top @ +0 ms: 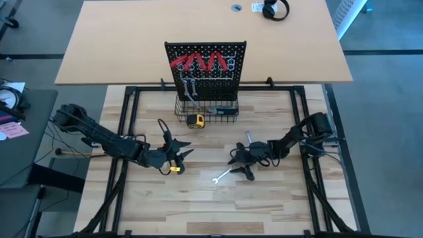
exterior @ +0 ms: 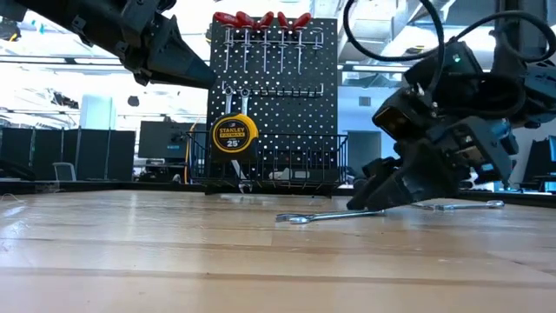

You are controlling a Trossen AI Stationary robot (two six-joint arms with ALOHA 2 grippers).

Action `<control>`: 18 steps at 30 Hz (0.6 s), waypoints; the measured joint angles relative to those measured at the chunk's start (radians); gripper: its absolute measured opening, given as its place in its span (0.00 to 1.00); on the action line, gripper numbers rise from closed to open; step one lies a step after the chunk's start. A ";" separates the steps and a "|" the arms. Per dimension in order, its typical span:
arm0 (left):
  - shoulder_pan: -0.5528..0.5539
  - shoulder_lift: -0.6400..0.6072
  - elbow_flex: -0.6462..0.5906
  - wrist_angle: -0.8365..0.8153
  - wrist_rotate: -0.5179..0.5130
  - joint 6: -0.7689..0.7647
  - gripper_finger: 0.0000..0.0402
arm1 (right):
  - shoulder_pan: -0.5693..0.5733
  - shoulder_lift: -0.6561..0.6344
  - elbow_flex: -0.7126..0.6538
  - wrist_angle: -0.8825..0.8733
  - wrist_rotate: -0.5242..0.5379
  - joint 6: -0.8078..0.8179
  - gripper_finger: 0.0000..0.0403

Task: Hang tools onto peg board
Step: Hang the wrench into the pegboard

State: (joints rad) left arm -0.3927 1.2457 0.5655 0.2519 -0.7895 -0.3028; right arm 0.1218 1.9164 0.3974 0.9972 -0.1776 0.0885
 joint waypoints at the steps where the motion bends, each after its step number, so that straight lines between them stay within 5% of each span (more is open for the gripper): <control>1: 0.000 0.000 0.000 -0.001 0.000 0.000 0.32 | 0.005 0.013 0.002 -0.003 0.002 -0.014 0.51; 11: -0.074 0.045 -0.001 0.050 0.000 0.206 0.30 | -0.012 0.126 -0.012 0.107 0.001 -0.071 0.22; 18: -0.101 0.190 0.078 0.140 -0.004 0.362 0.25 | -0.048 0.182 -0.018 0.213 -0.025 -0.034 0.22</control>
State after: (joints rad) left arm -0.4935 1.4357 0.6439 0.3922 -0.7937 0.0594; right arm 0.0739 2.0987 0.3797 1.2106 -0.2024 0.0547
